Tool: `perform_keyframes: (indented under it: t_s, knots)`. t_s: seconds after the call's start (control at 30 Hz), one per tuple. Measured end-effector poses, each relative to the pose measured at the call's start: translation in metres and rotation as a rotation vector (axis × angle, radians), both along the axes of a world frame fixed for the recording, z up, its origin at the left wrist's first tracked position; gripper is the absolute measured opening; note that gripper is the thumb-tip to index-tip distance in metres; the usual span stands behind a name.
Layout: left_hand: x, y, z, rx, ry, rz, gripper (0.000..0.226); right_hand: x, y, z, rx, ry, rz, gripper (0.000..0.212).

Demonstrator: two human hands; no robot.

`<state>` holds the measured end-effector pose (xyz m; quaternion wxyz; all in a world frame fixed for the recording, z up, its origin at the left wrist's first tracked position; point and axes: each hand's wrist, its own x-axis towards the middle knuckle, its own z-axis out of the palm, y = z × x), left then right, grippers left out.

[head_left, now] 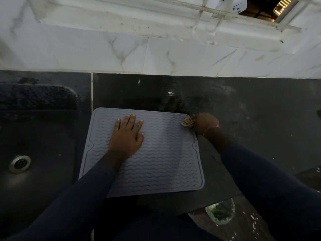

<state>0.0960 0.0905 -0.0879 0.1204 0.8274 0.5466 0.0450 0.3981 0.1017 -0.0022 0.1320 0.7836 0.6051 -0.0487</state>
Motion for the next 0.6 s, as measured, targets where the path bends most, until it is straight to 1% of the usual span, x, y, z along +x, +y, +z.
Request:
perform_keyframes:
  t_s: [0.07, 0.13, 0.2, 0.27, 0.33, 0.4, 0.47, 0.5, 0.57, 0.6]
  knots:
    - [0.000, 0.001, 0.000, -0.006, -0.004, -0.004, 0.061, -0.037, -0.005, 0.006, 0.092, 0.069, 0.099, 0.027]
    - [0.002, -0.001, 0.002, 0.009, -0.009, 0.020, 0.062, -0.090, -0.026, 0.000, 0.166, 0.173, 0.270, 0.031]
    - [0.006, -0.012, 0.008, 0.038, -0.078, 0.092, 0.061, -0.131, -0.058, -0.015, 0.125, 0.209, 0.369, 0.036]
    - [0.007, -0.033, 0.009, 0.030, -0.139, 0.141, 0.056, -0.128, -0.085, -0.027, 0.065, 0.170, 0.401, 0.039]
    - [0.004, -0.056, 0.004, -0.024, -0.119, 0.142, 0.055, -0.083, -0.102, -0.032, 0.053, 0.100, 0.358, 0.036]
    - [0.002, -0.061, 0.003, -0.016, -0.091, 0.141, 0.057, -0.027, -0.111, -0.025, 0.056, 0.012, 0.208, 0.029]
    - [0.001, -0.060, 0.002, -0.004, -0.094, 0.145, 0.057, 0.010, -0.113, -0.009, -0.011, -0.089, 0.029, 0.023]
    - [0.001, -0.058, 0.000, 0.001, -0.100, 0.145, 0.057, 0.020, -0.111, 0.000, -0.041, -0.090, -0.055, 0.022]
    - [0.001, -0.060, -0.002, 0.008, -0.105, 0.135, 0.057, 0.022, -0.105, 0.017, -0.018, 0.006, -0.188, 0.024]
    - [0.000, -0.060, -0.003, 0.013, -0.100, 0.135, 0.057, 0.013, -0.099, 0.020, 0.044, 0.058, -0.167, 0.026]
